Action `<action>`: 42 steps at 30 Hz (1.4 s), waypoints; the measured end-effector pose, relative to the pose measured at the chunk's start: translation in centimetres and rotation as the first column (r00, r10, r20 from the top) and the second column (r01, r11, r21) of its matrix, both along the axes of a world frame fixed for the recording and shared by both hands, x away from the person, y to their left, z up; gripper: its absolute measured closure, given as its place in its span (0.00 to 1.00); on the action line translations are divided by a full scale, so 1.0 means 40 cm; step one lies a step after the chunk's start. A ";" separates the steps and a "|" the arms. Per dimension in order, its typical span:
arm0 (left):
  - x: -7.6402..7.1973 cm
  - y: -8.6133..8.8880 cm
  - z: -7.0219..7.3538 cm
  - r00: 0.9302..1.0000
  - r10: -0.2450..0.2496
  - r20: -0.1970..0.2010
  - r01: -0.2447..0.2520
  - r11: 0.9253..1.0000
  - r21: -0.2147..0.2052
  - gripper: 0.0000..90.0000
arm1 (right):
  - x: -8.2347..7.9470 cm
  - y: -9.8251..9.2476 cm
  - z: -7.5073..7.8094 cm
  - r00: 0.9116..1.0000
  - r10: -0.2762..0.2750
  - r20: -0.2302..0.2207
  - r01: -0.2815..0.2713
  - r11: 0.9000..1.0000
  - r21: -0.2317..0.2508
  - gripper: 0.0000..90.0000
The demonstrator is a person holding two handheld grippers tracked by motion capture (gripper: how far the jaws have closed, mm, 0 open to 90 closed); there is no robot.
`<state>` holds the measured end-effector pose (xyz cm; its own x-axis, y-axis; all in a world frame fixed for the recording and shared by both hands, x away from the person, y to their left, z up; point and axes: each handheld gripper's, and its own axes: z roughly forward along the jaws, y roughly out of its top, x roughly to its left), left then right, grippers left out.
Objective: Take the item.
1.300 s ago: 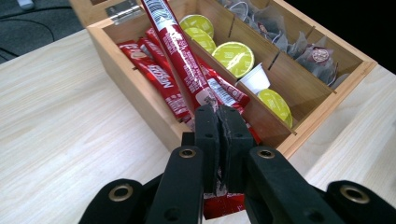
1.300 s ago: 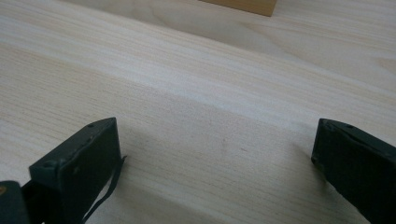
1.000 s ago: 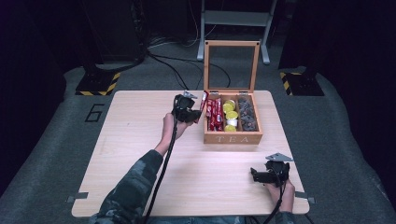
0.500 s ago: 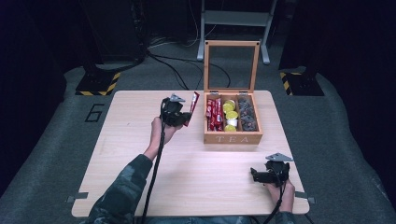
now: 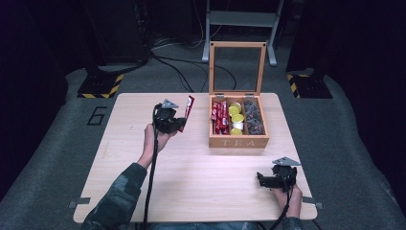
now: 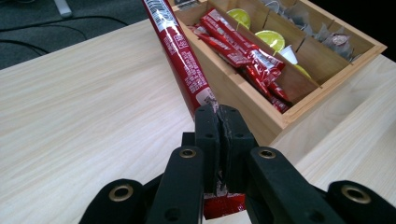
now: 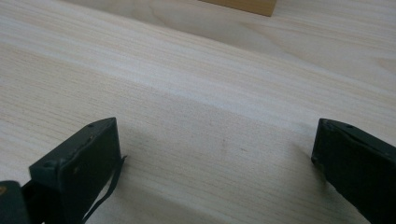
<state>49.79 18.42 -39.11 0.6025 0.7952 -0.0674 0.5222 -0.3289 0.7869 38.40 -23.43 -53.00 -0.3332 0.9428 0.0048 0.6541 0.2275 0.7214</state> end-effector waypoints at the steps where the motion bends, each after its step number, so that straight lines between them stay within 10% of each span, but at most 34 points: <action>1: -0.001 0.007 0.000 1.000 -0.002 0.000 0.002 1.000 0.003 0.96 | 0.000 0.000 0.000 1.000 0.000 0.000 0.000 1.000 0.000 0.01; 42: -0.010 0.150 -0.086 0.990 0.124 -0.061 -0.125 0.992 -0.009 0.96 | 0.000 0.000 0.000 1.000 -0.002 0.000 0.002 1.000 0.001 0.01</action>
